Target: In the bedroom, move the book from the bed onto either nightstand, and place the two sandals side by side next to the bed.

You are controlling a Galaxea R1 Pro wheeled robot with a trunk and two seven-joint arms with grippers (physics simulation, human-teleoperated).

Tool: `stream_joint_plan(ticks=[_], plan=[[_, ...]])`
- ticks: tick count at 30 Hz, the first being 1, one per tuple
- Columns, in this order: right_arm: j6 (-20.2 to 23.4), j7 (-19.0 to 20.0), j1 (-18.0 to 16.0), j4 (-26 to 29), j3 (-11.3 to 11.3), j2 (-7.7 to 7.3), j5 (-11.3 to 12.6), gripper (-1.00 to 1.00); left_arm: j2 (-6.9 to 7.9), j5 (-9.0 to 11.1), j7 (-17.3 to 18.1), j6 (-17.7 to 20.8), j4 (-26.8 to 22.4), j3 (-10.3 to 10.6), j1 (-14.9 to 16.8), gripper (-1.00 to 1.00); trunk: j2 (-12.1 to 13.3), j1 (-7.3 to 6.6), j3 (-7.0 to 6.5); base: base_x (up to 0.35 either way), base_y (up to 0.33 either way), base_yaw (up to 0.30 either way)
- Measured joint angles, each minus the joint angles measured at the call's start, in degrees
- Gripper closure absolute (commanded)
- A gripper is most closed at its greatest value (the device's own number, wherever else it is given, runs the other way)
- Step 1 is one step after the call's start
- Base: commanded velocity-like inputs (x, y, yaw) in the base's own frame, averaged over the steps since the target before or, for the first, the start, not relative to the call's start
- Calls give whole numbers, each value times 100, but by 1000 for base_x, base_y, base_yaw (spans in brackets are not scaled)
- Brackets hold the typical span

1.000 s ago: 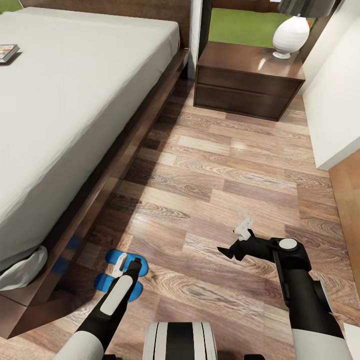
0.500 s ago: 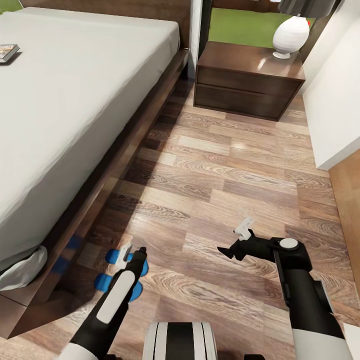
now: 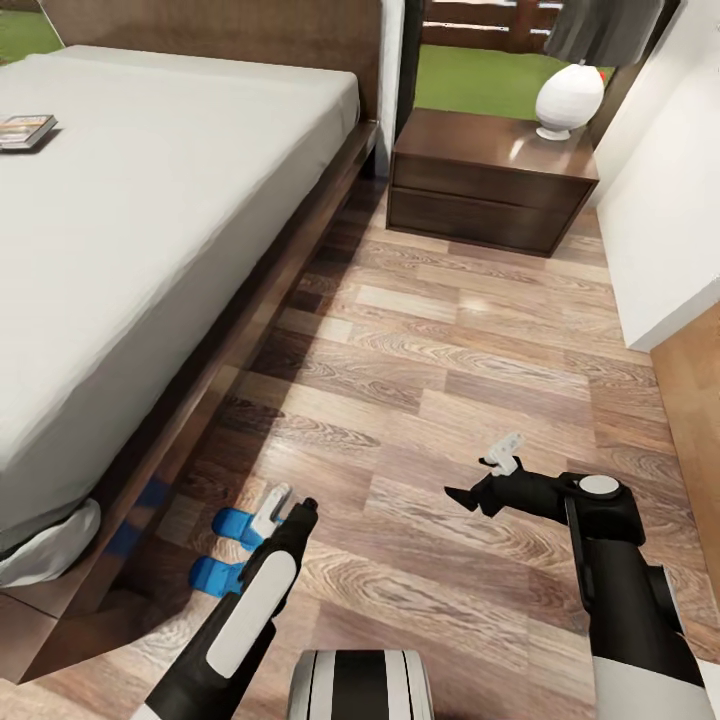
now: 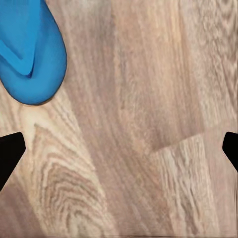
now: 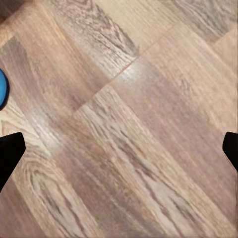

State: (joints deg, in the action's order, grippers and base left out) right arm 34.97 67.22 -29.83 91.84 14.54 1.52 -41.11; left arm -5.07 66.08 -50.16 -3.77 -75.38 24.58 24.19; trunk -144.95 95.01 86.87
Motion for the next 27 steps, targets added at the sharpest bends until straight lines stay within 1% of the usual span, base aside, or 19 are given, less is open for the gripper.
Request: stream_joint_plan(ticks=[1,5,7,8,13,18,22,27], plan=[[0,0,0,0,1,0,0,-100,0,-2,-1,1,-1,1,0,-100,1,-3,-22,0,0,0],[4,11,0,17,110,5,0,-100,2,-153,-55,193,-224,66,-5,-100,7,-13,-111,0,0,0],[3,14,0,21,162,8,0,-100,3,-203,-106,321,-378,84,-13,-100,9,-18,-155,0,0,0],[4,12,0,24,196,12,0,-100,4,-234,-173,454,-496,96,-19,-100,11,-21,-177,0,0,0],[6,8,0,27,237,16,0,-100,5,-261,-303,774,-644,106,-27,-100,18,-33,-288,0,0,0],[6,13,0,28,253,15,2,-100,1,-291,-320,1164,-656,98,-31,-100,24,-46,-399,0,0,0],[6,14,0,28,258,18,1,-100,-1,-297,-298,1276,-626,92,-31,-100,30,-57,-488,0,0,0],[7,12,0,28,259,22,1,-100,-2,-302,-306,1321,-614,87,-31,-100,36,-70,-599,0,0,0]])
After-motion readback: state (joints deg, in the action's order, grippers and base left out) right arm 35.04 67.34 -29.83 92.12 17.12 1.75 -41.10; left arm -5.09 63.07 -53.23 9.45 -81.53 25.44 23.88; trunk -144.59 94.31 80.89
